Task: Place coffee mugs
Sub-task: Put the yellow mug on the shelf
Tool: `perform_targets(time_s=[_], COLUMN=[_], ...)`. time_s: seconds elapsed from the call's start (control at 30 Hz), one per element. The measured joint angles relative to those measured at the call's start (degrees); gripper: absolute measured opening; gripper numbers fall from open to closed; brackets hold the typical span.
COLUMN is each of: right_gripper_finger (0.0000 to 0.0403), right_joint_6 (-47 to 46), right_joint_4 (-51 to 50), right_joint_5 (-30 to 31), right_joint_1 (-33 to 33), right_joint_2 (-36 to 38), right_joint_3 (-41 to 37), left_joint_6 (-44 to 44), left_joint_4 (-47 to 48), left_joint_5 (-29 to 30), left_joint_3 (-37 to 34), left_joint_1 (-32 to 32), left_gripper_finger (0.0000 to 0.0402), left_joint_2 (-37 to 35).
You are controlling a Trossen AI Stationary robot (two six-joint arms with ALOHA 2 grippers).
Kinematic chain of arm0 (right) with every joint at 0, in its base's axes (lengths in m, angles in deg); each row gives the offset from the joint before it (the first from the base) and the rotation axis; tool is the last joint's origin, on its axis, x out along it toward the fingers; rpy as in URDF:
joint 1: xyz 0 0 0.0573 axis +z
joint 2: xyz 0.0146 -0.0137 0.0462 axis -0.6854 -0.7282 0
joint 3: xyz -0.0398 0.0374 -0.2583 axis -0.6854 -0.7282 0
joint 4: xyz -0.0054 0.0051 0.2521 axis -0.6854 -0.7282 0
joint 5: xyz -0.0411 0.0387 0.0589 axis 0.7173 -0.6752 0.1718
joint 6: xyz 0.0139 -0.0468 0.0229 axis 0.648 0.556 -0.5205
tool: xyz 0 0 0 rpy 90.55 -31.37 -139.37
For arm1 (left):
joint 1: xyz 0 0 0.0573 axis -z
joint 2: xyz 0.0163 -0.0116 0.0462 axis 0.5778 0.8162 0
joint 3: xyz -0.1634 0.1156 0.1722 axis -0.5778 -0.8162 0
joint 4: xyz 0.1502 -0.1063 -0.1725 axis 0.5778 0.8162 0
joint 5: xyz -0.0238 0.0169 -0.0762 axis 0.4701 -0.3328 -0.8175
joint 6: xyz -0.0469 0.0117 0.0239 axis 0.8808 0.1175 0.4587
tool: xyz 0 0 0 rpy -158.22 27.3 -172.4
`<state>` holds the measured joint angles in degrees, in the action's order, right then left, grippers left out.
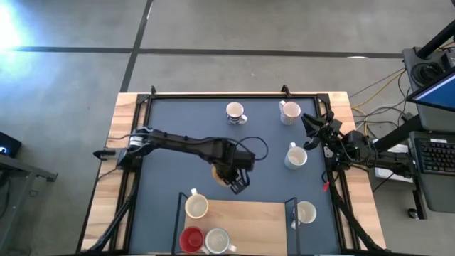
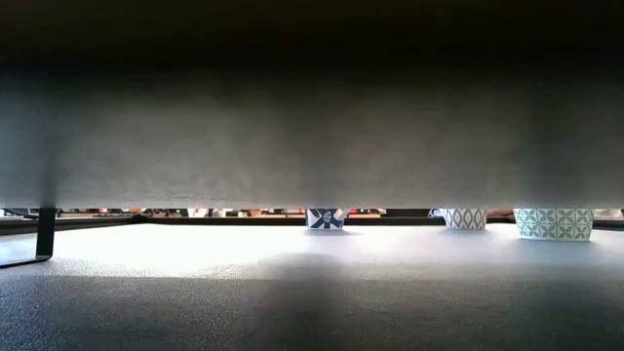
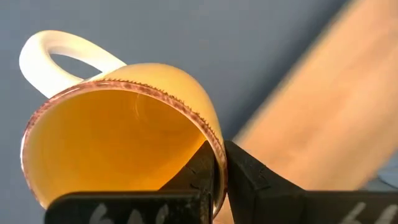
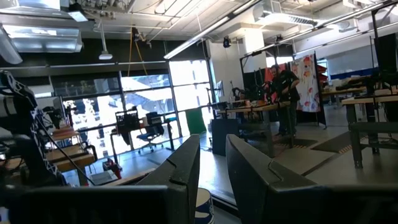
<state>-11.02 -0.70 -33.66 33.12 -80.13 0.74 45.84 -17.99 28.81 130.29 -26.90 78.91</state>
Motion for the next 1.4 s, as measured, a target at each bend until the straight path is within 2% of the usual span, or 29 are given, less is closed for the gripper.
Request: perform_targets(time_s=[0.13,0.4,0.87,1.1,1.4], right_gripper_finger=[0.0068,0.0068,0.0068,0.0068,0.0068], right_joint_6=[-0.02,-0.02,-0.02,-0.02,-0.02], right_joint_4=[0.0,-0.02,0.0,-0.02,-0.02], right_joint_5=[0.0,0.0,0.0,-0.01,0.0], right_joint_1=[0.0,0.02,0.0,0.0,0.02], right_joint_2=[0.0,-0.02,0.0,0.0,-0.02], right_joint_3=[0.0,0.0,0.0,0.0,0.0], left_joint_6=[3.69,6.95,4.23,2.42,3.19], left_joint_4=[1.97,1.3,2.03,1.44,-5.29], left_joint_5=[0.18,0.29,0.08,1.31,1.44], left_joint_3=[4.2,6.67,6.63,5.81,2.87], left_joint_1=[1.73,6.16,13.78,15.45,16.36], left_gripper_finger=[0.0006,0.0006,0.0007,0.0007,0.0007], left_joint_2=[0.0,0.28,0.28,0.33,0.33])
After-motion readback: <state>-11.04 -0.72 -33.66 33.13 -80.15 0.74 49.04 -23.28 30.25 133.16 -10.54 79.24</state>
